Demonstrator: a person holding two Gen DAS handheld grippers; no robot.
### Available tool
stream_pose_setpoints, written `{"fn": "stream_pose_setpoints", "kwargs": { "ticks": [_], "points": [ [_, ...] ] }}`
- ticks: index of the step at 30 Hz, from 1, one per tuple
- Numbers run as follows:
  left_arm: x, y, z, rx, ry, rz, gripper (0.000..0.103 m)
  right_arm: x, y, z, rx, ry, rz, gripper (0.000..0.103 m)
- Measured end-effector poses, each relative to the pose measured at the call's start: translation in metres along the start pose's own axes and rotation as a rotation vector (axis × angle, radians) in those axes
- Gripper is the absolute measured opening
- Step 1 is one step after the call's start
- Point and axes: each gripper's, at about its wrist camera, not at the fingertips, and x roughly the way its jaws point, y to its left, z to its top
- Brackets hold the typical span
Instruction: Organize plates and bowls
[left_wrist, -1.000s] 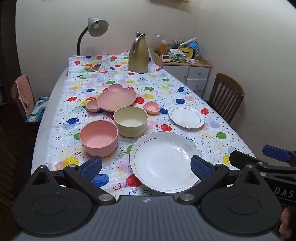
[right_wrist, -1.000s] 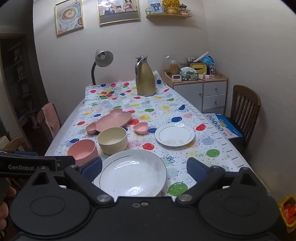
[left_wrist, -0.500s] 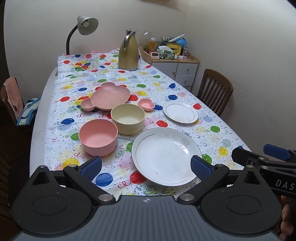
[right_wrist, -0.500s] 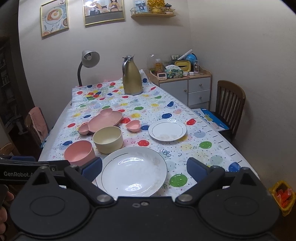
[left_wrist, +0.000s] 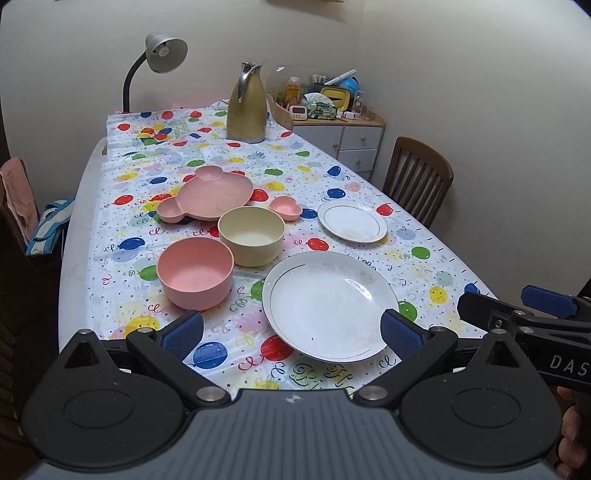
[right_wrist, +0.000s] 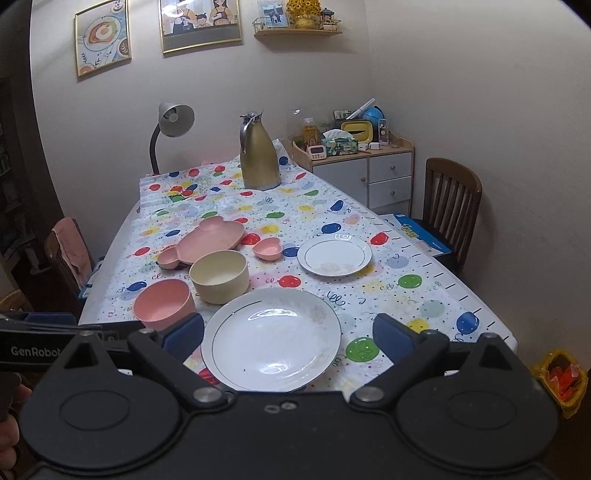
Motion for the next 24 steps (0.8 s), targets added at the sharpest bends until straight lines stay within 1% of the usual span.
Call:
{"fn": "stream_pose_setpoints", "kwargs": {
  "ticks": [10, 14, 24],
  "points": [
    [-0.011, 0.0, -0.004, -0.004, -0.023, -0.019, 0.103, -0.009, 0.004, -0.004, 0.009, -0.019, -0.019, 0.098],
    [-0.014, 0.005, -0.005, -0.004, -0.03, -0.024, 0.103, -0.012, 0.005, -0.005, 0.009, -0.025, -0.028, 0.098],
    [-0.018, 0.006, -0.006, -0.013, -0.034, -0.024, 0.103, -0.016, 0.007, -0.006, 0.004, -0.042, -0.022, 0.096]
  ]
}}
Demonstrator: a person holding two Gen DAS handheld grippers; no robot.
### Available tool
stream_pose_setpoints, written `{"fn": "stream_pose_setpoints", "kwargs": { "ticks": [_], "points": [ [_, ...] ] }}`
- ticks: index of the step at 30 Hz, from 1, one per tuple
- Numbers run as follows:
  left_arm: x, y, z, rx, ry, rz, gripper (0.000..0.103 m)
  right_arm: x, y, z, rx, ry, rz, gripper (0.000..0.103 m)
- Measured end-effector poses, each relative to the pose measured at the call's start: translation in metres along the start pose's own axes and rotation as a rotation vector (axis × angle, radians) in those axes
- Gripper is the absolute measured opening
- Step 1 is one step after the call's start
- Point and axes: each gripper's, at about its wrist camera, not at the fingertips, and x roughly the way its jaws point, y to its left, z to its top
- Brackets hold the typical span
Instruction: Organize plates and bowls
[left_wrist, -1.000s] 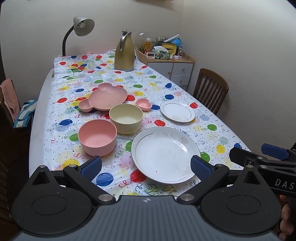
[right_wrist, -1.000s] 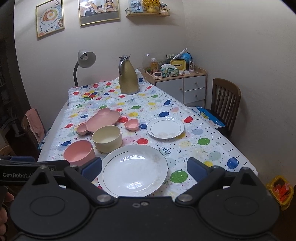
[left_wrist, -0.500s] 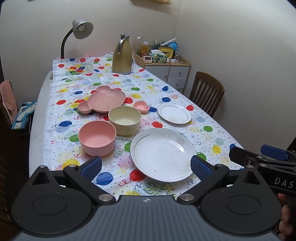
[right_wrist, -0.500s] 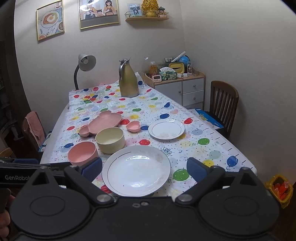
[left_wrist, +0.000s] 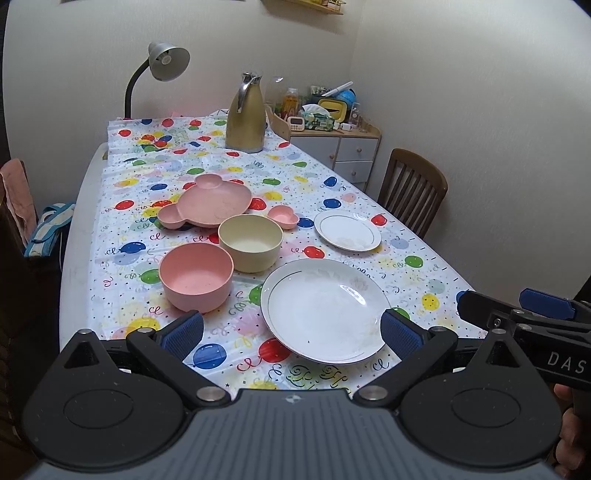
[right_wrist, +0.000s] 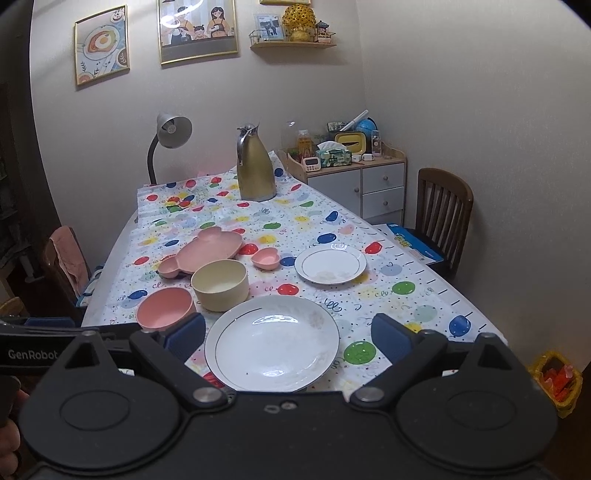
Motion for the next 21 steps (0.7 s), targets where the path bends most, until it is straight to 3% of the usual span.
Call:
{"fn": "stream_pose_setpoints", "kwargs": {
  "ticks": [21],
  "points": [
    [0.0078, -0.0038, -0.0041, -0.011, 0.009, 0.005, 0.103, -0.0013, 0.0014, -0.0037, -0.002, 0.0, 0.008, 0.093]
  ]
}}
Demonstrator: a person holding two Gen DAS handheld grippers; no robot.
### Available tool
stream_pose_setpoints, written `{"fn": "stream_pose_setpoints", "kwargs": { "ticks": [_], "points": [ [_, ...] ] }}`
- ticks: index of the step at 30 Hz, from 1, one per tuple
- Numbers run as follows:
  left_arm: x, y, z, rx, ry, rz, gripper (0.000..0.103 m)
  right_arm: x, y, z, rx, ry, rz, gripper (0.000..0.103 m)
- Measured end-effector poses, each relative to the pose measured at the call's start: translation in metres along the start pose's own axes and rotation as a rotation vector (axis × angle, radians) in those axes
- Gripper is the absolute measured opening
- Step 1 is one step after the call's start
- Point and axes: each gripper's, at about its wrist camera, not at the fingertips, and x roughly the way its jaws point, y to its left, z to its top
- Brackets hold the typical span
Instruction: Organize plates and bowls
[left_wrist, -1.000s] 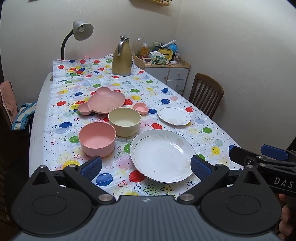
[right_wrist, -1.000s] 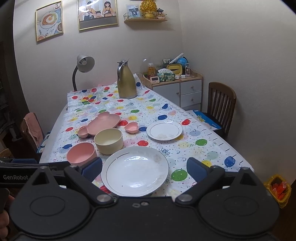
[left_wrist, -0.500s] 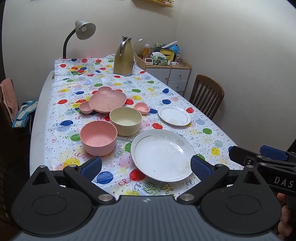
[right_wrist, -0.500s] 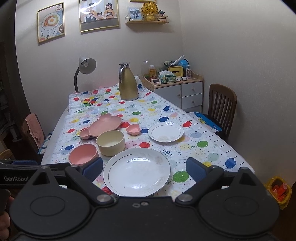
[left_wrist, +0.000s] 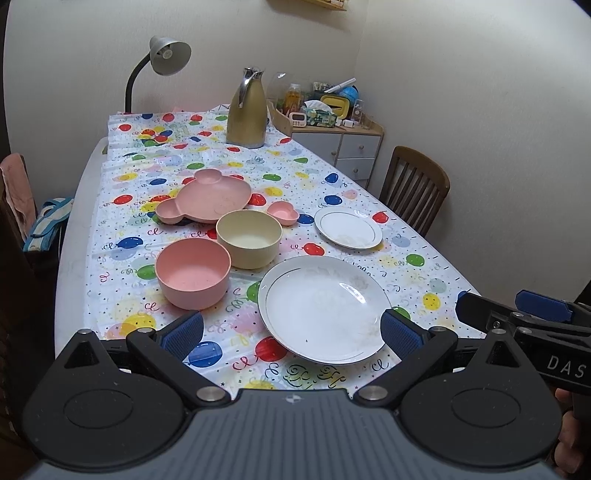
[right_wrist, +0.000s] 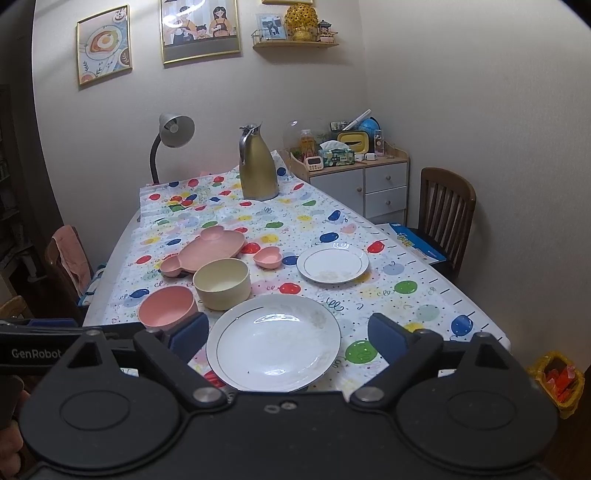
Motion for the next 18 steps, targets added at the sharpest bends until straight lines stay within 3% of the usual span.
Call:
{"fn": "stream_pose_setpoints", "kwargs": {
  "ticks": [9, 12, 18],
  "points": [
    [0.055, 0.008, 0.018, -0.046, 0.027, 0.061, 0.103, 0.038, -0.017, 0.014, -0.041, 0.042, 0.054, 0.096],
    [0.087, 0.014, 0.018, -0.093, 0.078, 0.081, 0.103, 0.075, -0.028, 0.017, -0.075, 0.094, 0.055, 0.095],
    [0.151, 0.022, 0.016, -0.186, 0.193, 0.116, 0.103, 0.159, -0.05, 0.018, -0.117, 0.247, 0.096, 0.082]
  ]
}}
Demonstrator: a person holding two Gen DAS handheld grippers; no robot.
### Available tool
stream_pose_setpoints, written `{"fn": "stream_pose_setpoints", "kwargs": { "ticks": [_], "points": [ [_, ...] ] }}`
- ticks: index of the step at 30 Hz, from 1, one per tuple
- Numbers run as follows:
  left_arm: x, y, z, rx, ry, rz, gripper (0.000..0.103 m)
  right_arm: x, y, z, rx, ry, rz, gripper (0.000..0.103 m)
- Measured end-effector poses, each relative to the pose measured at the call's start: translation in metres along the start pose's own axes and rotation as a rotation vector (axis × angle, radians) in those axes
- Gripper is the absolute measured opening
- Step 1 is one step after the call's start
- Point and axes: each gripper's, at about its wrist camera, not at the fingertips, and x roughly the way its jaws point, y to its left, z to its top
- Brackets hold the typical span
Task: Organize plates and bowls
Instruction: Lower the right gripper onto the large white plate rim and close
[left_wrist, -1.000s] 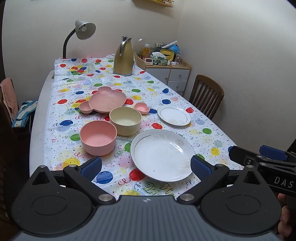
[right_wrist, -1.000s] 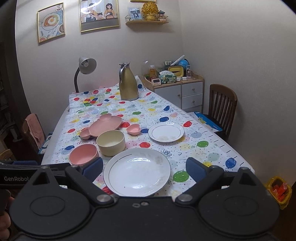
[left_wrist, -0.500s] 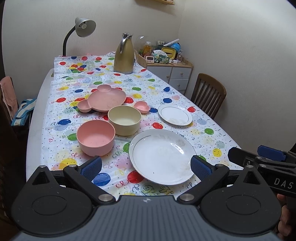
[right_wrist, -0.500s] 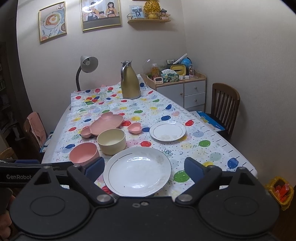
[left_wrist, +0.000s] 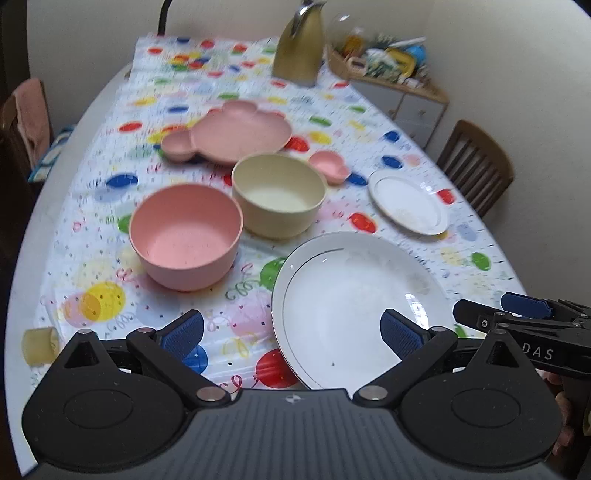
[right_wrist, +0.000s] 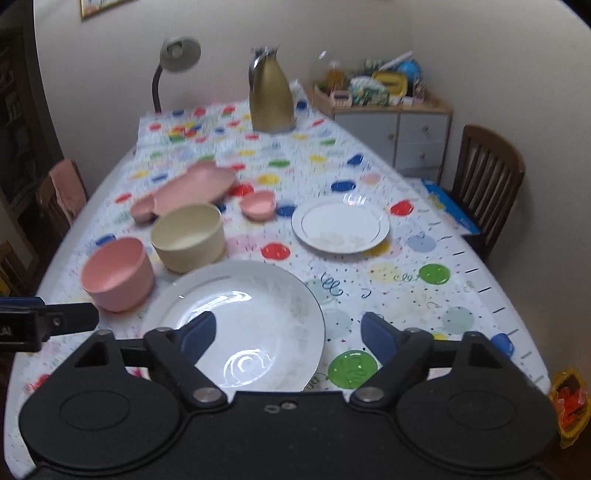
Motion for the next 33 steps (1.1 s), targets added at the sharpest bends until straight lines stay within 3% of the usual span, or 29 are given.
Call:
{"fn": "stream_pose_setpoints", "kwargs": {
  "ticks": [5, 8, 10, 14, 18, 20, 22, 25, 28, 33],
  "points": [
    [0.04, 0.0, 0.004, -0.045, 0.078, 0.039, 0.102, 0.054, -0.015, 0.009, -0.034, 0.118, 0.063, 0.071],
    [0.053, -0.001, 0.005, -0.067, 0.106, 0.042, 0.101, 0.079, -0.026, 0.013, -0.039, 0.173, 0.089, 0.06],
    [0.061, -0.001, 0.006, -0.084, 0.124, 0.049, 0.094, 0.091, -0.034, 0.015, -0.018, 0.21, 0.112, 0.048],
    [0.072, 0.001, 0.006, -0.125, 0.157, 0.054, 0.089, 0.108, -0.045, 0.019, 0.008, 0.265, 0.158, 0.04],
    [0.076, 0.0, 0.008, -0.134, 0.168, 0.046, 0.063, 0.118, -0.051, 0.019, 0.036, 0.308, 0.199, 0.026],
    [0.078, -0.001, 0.008, -0.137, 0.178, 0.051, 0.058, 0.12, -0.054, 0.02, 0.05, 0.321, 0.213, 0.024],
    [0.079, -0.001, 0.007, -0.137, 0.186, 0.048, 0.044, 0.123, -0.057, 0.019, 0.062, 0.333, 0.22, 0.021],
    [0.081, -0.001, 0.005, -0.137, 0.204, 0.035, 0.034, 0.125, -0.065, 0.019, 0.108, 0.346, 0.235, 0.015],
    [0.081, -0.003, 0.002, -0.128, 0.218, 0.029, 0.032, 0.127, -0.069, 0.019, 0.121, 0.35, 0.234, 0.009],
    [0.076, -0.005, -0.001, -0.106, 0.217, 0.026, 0.032, 0.128, -0.075, 0.017, 0.167, 0.358, 0.252, 0.008]
  ]
}}
